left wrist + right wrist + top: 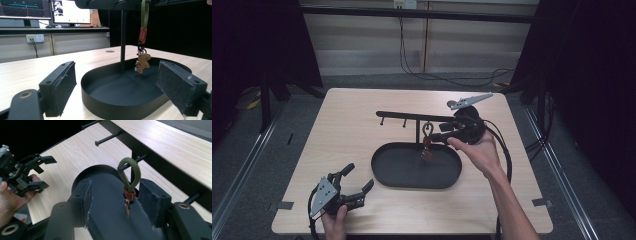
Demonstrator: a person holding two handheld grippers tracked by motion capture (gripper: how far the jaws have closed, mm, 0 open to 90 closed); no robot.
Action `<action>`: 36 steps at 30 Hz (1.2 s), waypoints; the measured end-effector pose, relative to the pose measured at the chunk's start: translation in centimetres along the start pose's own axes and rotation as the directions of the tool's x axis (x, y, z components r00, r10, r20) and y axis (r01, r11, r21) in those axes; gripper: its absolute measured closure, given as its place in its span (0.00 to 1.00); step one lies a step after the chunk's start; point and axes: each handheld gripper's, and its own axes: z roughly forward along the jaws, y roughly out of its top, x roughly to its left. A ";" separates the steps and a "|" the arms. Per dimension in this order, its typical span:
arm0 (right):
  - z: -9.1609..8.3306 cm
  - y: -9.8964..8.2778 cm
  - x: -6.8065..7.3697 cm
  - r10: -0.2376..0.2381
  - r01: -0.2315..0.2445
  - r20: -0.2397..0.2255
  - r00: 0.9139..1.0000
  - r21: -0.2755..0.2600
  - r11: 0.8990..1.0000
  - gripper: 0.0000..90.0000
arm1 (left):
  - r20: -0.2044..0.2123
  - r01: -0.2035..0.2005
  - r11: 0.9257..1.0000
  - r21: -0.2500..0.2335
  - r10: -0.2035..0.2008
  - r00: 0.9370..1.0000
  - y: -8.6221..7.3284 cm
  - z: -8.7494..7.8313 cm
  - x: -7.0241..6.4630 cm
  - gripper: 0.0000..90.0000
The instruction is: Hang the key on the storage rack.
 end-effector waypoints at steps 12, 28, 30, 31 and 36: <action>-0.9 -4.0 1.3 0.004 -0.005 -0.007 1.000 -0.129 0.992 0.37 | 0.000 0.000 1.000 0.000 0.000 1.000 0.0 0.0 0.0 0.17; 0.3 -12.2 2.2 0.091 -0.070 0.061 0.994 -0.284 0.956 0.18 | 0.000 -0.002 1.000 0.001 0.002 1.000 0.0 0.0 0.0 0.17; 0.4 -12.6 2.1 0.091 -0.062 0.089 0.992 -0.289 0.955 0.18 | 0.000 0.000 1.000 0.000 0.000 1.000 0.0 0.0 0.0 0.17; 0.5 -13.1 2.0 0.087 -0.049 0.115 0.990 -0.298 0.953 0.17 | 0.000 0.000 1.000 0.000 0.000 1.000 0.0 0.0 0.0 0.17; 1.6 -16.3 1.2 0.128 -0.060 0.177 0.976 -0.350 0.935 0.18 | 0.000 0.004 1.000 -0.001 -0.004 1.000 0.0 0.0 0.0 0.17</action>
